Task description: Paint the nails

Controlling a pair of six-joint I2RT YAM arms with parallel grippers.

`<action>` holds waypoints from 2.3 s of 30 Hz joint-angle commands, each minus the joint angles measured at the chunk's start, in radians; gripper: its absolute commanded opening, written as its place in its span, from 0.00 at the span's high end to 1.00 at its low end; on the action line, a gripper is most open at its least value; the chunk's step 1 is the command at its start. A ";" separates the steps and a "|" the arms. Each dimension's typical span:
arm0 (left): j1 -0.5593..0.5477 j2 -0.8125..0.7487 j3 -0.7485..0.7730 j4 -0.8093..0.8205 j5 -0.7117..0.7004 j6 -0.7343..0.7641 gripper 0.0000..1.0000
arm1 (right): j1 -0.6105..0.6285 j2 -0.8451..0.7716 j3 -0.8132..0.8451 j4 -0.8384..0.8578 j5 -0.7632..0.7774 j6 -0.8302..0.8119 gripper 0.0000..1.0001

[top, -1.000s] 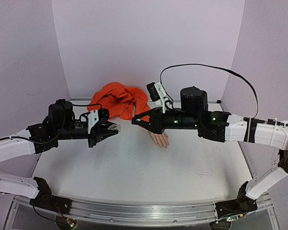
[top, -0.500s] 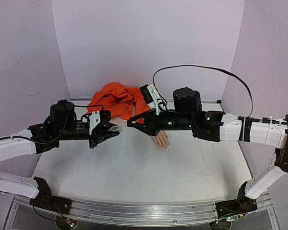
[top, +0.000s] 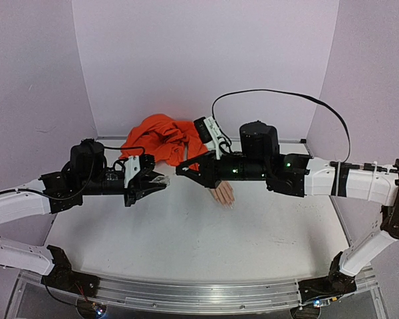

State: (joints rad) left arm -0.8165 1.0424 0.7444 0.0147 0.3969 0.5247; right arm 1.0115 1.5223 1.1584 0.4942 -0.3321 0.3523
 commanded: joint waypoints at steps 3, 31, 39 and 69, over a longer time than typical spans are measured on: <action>-0.009 -0.001 0.016 0.026 -0.001 0.011 1.00 | 0.008 0.004 0.048 0.046 -0.003 -0.009 1.00; -0.018 -0.004 0.017 0.022 -0.023 0.018 1.00 | 0.031 -0.062 -0.008 0.075 0.066 -0.021 1.00; -0.019 -0.005 0.016 0.021 -0.027 0.020 1.00 | 0.032 -0.035 -0.003 0.078 0.051 -0.008 1.00; -0.019 -0.007 0.018 0.021 -0.027 0.018 1.00 | 0.035 0.041 0.018 0.083 0.003 0.008 1.00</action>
State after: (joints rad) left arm -0.8322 1.0424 0.7444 -0.0017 0.3698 0.5282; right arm 1.0397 1.5463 1.1450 0.5201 -0.3035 0.3534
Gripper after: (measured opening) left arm 0.221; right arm 0.132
